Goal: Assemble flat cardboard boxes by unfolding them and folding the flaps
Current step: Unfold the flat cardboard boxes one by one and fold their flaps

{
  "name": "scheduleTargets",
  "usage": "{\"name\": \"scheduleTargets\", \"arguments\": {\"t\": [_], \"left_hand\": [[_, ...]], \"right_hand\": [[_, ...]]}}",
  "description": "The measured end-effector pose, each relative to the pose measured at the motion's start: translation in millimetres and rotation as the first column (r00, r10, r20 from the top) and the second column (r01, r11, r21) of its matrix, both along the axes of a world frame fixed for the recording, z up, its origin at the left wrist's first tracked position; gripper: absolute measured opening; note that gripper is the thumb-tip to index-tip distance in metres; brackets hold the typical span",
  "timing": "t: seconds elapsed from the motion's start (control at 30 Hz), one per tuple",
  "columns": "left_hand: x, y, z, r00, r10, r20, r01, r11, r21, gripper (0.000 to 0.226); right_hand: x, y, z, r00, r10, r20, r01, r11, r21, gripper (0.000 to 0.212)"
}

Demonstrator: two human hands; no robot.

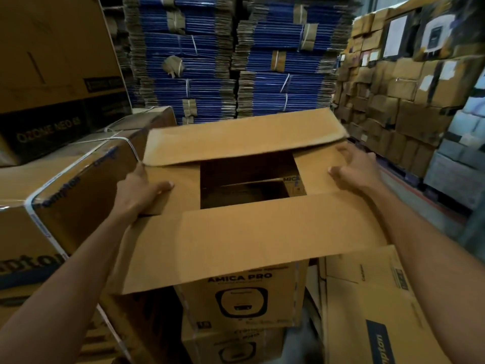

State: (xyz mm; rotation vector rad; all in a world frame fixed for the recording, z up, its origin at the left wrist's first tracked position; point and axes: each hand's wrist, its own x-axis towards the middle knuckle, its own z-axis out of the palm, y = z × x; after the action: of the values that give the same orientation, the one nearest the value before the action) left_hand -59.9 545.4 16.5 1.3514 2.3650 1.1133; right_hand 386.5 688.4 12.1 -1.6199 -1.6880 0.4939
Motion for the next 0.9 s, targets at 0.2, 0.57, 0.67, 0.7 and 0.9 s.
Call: {"name": "scheduleTargets", "arguments": {"t": [0.2, 0.57, 0.67, 0.7, 0.9], "left_hand": [[-2, 5, -14, 0.984, 0.036, -0.176, -0.040, 0.999, -0.019, 0.090], [0, 36, -1, 0.879, -0.043, -0.474, 0.115, 0.986, 0.124, 0.069], [-5, 54, 21, 0.857, -0.006, -0.516, 0.145, 0.962, 0.230, 0.075], [-7, 61, 32, 0.856, 0.006, -0.517, 0.140, 0.960, 0.244, 0.076], [-36, 110, 73, 0.832, -0.048, -0.552, 0.125, 0.987, 0.102, 0.086]], "right_hand": [[-50, 4, -1, 0.816, 0.087, 0.572, -0.195, 0.972, 0.130, 0.039], [-113, -65, -33, 0.755, 0.215, 0.619, -0.406, 0.895, 0.184, 0.064], [-113, -65, -45, 0.753, 0.182, 0.632, -0.407, 0.884, 0.230, 0.068], [-112, -66, -50, 0.762, 0.143, 0.632, -0.399, 0.872, 0.284, 0.070], [-112, -71, -69, 0.774, -0.053, 0.631, -0.375, 0.765, 0.524, 0.054]]}}
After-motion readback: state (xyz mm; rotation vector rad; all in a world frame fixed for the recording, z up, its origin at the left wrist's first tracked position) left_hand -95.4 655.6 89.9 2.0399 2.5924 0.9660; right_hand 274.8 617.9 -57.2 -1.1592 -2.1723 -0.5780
